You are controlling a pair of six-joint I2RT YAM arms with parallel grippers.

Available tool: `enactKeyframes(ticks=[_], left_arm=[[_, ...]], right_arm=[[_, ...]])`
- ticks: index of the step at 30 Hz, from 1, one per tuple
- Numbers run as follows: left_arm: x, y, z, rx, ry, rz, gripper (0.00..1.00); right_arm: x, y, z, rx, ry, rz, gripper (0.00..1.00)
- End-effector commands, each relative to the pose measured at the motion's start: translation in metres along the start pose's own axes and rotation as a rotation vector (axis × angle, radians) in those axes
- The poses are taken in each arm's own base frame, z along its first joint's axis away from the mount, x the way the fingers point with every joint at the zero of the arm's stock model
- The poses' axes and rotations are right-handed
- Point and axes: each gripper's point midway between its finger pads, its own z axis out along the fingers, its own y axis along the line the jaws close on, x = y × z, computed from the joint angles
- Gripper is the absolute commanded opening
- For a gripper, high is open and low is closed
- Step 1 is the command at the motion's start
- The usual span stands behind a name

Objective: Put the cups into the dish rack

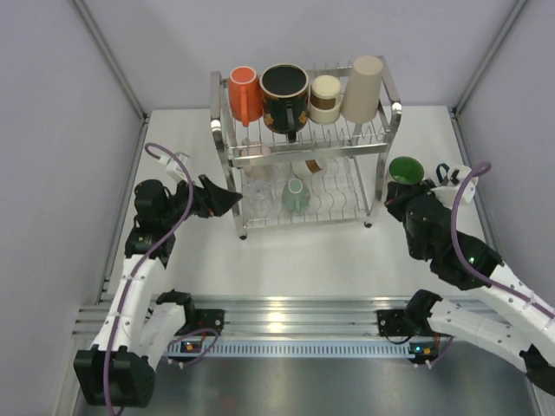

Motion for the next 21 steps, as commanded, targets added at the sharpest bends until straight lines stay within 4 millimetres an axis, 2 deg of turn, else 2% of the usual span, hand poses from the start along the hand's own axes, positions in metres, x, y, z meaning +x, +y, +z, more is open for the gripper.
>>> enactKeyframes(ticks=[1,2,3,4,5,6,7,8,9,10,12,13,14,15,19,20,21], left_arm=[[-0.031,-0.013,0.003,0.015,-0.088,0.113,0.88],[-0.032,-0.01,0.004,0.0,-0.093,0.114,0.88],[-0.032,-0.005,0.006,-0.015,-0.092,0.114,0.86],[-0.032,-0.002,0.007,-0.025,-0.094,0.116,0.86],[-0.033,0.001,0.008,-0.042,-0.101,0.115,0.86],[-0.034,0.005,0.008,-0.058,-0.105,0.115,0.85],[-0.035,0.006,0.008,-0.067,-0.111,0.119,0.84],[-0.036,0.008,0.008,-0.077,-0.115,0.122,0.84],[-0.037,0.009,0.008,-0.083,-0.12,0.127,0.84],[-0.039,0.01,0.007,-0.092,-0.13,0.131,0.84],[-0.04,0.015,0.008,-0.116,-0.134,0.131,0.85],[-0.039,0.018,0.01,-0.122,-0.127,0.127,0.85],[-0.039,0.019,0.011,-0.122,-0.126,0.121,0.85],[-0.039,0.017,0.012,-0.113,-0.121,0.121,0.85],[-0.044,0.016,0.018,-0.091,-0.131,0.116,0.84],[-0.044,0.019,0.021,-0.095,-0.126,0.104,0.8],[-0.045,0.018,0.021,-0.092,-0.125,0.103,0.77]], right_arm=[[-0.036,-0.018,0.012,0.115,-0.106,-0.093,0.0],[-0.042,-0.015,0.017,0.104,-0.115,-0.072,0.0],[-0.03,-0.012,0.023,0.059,-0.051,-0.069,0.0],[-0.044,-0.024,0.036,0.087,-0.081,-0.071,0.0],[-0.048,-0.025,0.043,0.074,-0.075,-0.044,0.0],[-0.032,-0.021,0.052,0.021,0.034,-0.033,0.0],[-0.054,-0.04,0.065,0.064,-0.003,-0.003,0.0],[-0.053,-0.047,0.072,0.053,0.024,0.015,0.0],[-0.06,-0.045,0.085,0.011,0.032,0.034,0.0],[-0.068,-0.052,0.09,-0.031,0.079,0.065,0.0],[-0.065,-0.053,0.108,-0.096,0.183,0.074,0.0],[-0.071,-0.062,0.115,-0.08,0.192,0.065,0.0],[-0.075,-0.056,0.12,-0.108,0.208,0.054,0.0],[-0.063,-0.056,0.132,-0.143,0.291,0.061,0.0],[-0.05,-0.046,0.155,-0.232,0.415,0.064,0.0],[-0.053,-0.041,0.16,-0.256,0.426,0.054,0.01],[-0.044,-0.047,0.169,-0.252,0.476,0.061,0.01]])
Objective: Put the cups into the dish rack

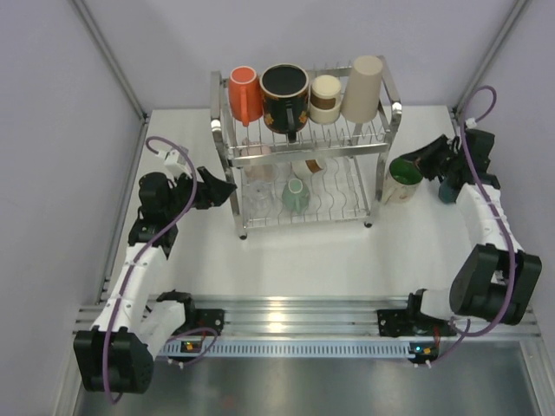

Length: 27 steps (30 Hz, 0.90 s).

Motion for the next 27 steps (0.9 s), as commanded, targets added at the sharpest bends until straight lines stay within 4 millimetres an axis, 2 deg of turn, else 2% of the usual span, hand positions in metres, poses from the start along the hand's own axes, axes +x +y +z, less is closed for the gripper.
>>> enactKeyframes(ticks=[1,2,4,8,9,10,11,17,19,20,22,27], left_arm=[[-0.037,-0.02,0.003,0.061,-0.092,0.066,0.74],[-0.037,-0.02,0.005,0.063,-0.088,0.061,0.73],[-0.039,-0.021,0.005,0.062,-0.09,0.057,0.7],[-0.044,-0.02,0.003,0.047,-0.111,0.072,0.67],[-0.044,-0.02,0.003,0.044,-0.112,0.072,0.59],[-0.045,-0.021,0.003,0.045,-0.113,0.069,0.56],[-0.045,-0.021,0.004,0.044,-0.112,0.064,0.55],[-0.043,-0.014,0.007,0.023,-0.097,0.049,0.52],[-0.043,-0.013,0.008,0.018,-0.098,0.048,0.5],[-0.042,-0.013,0.008,0.018,-0.095,0.045,0.49],[-0.041,-0.012,0.009,0.017,-0.087,0.044,0.47],[-0.043,-0.005,0.01,-0.022,-0.093,0.042,0.47]], right_arm=[[-0.001,0.054,-0.001,-0.248,0.134,-0.148,0.01],[-0.003,0.056,0.0,-0.248,0.145,-0.159,0.01],[0.01,0.056,0.005,-0.271,0.204,-0.185,0.01],[0.053,0.052,0.008,-0.252,0.306,-0.234,0.0],[0.059,0.054,0.008,-0.263,0.312,-0.247,0.0],[0.069,0.058,0.008,-0.28,0.334,-0.25,0.0],[0.079,0.051,0.01,-0.275,0.357,-0.235,0.0],[0.103,0.04,0.0,-0.308,0.368,-0.237,0.0],[0.106,0.046,-0.009,-0.345,0.362,-0.241,0.0],[0.112,0.042,-0.011,-0.348,0.371,-0.233,0.0],[0.112,0.051,-0.02,-0.384,0.353,-0.237,0.0],[0.135,0.054,-0.023,-0.42,0.394,-0.217,0.0]])
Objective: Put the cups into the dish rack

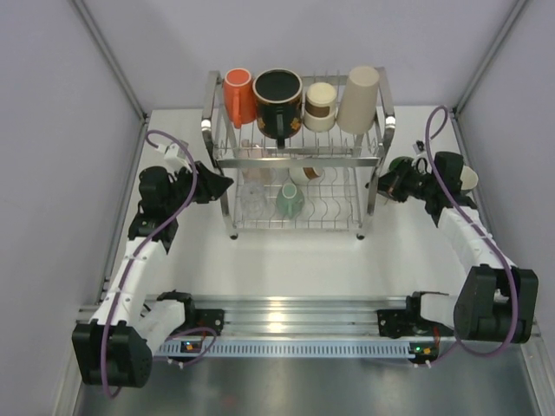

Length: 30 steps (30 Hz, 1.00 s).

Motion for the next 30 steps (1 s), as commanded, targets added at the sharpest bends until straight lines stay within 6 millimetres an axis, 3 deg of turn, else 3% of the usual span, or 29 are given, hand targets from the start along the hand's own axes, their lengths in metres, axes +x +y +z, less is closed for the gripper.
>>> enactKeyframes(ticks=[1,4,9,13,18,19,22,30], left_arm=[[-0.029,-0.001,0.001,-0.027,-0.084,0.047,0.47],[-0.03,0.003,-0.001,-0.062,-0.074,0.054,0.47],[-0.041,0.005,-0.009,-0.11,-0.109,0.086,0.48],[-0.041,-0.002,-0.01,-0.084,-0.104,0.075,0.47],[-0.039,-0.005,-0.009,-0.064,-0.098,0.06,0.46],[-0.037,-0.006,-0.008,-0.056,-0.092,0.056,0.46],[-0.038,-0.007,-0.007,-0.049,-0.089,0.052,0.4],[-0.039,-0.011,-0.007,-0.032,-0.092,0.046,0.34]], right_arm=[[0.017,0.034,0.003,-0.15,0.056,-0.044,0.0],[0.009,0.029,0.01,-0.155,0.045,-0.053,0.0],[-0.039,0.036,0.02,-0.165,-0.036,-0.085,0.0],[-0.053,0.038,0.036,-0.234,-0.039,-0.055,0.0],[-0.055,0.024,0.059,-0.212,-0.083,-0.056,0.0],[-0.05,0.038,0.068,-0.246,-0.062,-0.083,0.0],[-0.039,0.041,0.09,-0.269,-0.02,-0.065,0.0],[-0.031,0.033,0.123,-0.275,0.003,-0.038,0.0]])
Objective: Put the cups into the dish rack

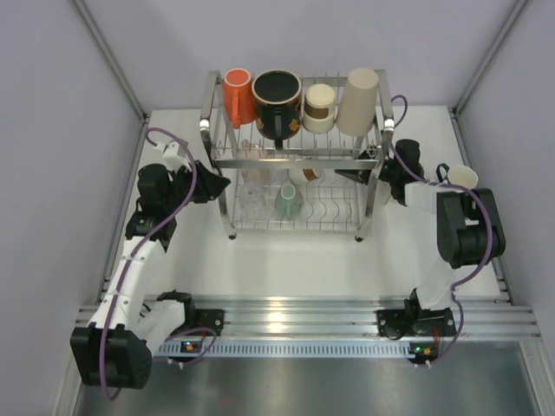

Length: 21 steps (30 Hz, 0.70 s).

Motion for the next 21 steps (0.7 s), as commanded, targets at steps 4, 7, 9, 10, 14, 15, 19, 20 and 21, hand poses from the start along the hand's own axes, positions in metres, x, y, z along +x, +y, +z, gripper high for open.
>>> enactKeyframes(ticks=[4,7,9,10,14,15,19,20,21], left_arm=[[-0.036,-0.018,-0.004,0.041,-0.105,0.008,0.24],[-0.038,-0.021,-0.004,0.054,-0.107,0.01,0.2],[-0.037,-0.02,-0.004,0.055,-0.105,0.011,0.14],[-0.037,-0.021,-0.004,0.056,-0.104,0.012,0.12],[-0.038,-0.023,-0.002,0.072,-0.103,0.001,0.02],[-0.038,-0.023,-0.001,0.073,-0.101,-0.004,0.0],[-0.038,-0.024,0.0,0.081,-0.099,-0.005,0.0],[-0.038,-0.023,0.001,0.079,-0.099,-0.004,0.0],[-0.038,-0.023,0.001,0.078,-0.1,-0.004,0.0]], right_arm=[[-0.029,0.027,0.018,-0.061,-0.075,-0.093,0.0],[-0.029,0.017,0.026,0.019,-0.094,-0.074,0.0],[-0.026,0.012,0.033,0.056,-0.114,-0.051,0.0],[-0.024,0.01,0.035,0.063,-0.121,-0.041,0.0],[-0.02,0.002,0.043,0.091,-0.162,0.018,0.0],[-0.024,-0.001,0.043,0.114,-0.186,0.041,0.0],[-0.025,-0.016,0.045,0.172,-0.236,0.089,0.0],[-0.027,-0.017,0.045,0.179,-0.257,0.106,0.0],[-0.025,-0.02,0.044,0.186,-0.266,0.108,0.0]])
